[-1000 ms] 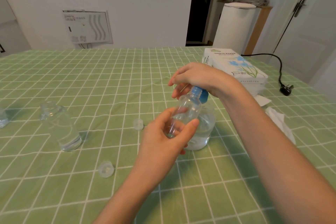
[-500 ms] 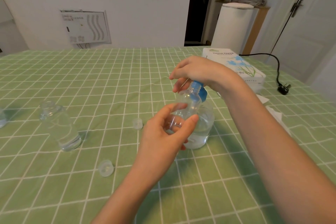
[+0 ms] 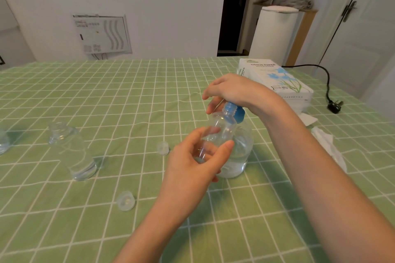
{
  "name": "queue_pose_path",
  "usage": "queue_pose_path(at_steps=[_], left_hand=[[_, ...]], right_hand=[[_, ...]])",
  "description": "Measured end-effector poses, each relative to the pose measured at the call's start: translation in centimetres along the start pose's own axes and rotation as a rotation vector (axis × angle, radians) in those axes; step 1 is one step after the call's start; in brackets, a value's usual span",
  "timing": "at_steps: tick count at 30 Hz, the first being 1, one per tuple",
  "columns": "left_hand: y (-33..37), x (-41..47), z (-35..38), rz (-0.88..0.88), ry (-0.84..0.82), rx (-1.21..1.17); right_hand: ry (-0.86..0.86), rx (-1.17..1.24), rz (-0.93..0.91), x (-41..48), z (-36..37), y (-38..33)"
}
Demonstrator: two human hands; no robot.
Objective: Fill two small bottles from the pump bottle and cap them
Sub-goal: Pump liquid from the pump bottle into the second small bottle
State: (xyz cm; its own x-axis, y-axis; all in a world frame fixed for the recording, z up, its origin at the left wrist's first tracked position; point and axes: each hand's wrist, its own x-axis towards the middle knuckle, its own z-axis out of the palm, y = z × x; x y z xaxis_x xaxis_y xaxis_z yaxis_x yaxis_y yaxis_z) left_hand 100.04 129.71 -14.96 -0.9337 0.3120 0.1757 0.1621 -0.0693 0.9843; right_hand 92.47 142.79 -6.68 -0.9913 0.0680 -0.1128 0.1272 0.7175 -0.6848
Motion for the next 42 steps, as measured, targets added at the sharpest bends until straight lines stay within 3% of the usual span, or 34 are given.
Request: queue_pose_path(at_steps=[7, 22, 28, 42], left_hand=[[0.2, 0.0, 0.1, 0.002, 0.006, -0.017], [0.0, -0.1, 0.1, -0.008, 0.002, -0.007], [0.2, 0.1, 0.3, 0.002, 0.007, -0.041], [-0.3, 0.0, 0.1, 0.008, 0.002, -0.026]], right_hand=[[0.010, -0.077, 0.000, 0.1, -0.3, -0.8], [-0.047, 0.049, 0.002, 0.0, 0.2, 0.2], [-0.013, -0.051, -0.002, 0.0, -0.3, -0.6], [-0.060, 0.015, -0.021, -0.2, 0.3, 0.0]])
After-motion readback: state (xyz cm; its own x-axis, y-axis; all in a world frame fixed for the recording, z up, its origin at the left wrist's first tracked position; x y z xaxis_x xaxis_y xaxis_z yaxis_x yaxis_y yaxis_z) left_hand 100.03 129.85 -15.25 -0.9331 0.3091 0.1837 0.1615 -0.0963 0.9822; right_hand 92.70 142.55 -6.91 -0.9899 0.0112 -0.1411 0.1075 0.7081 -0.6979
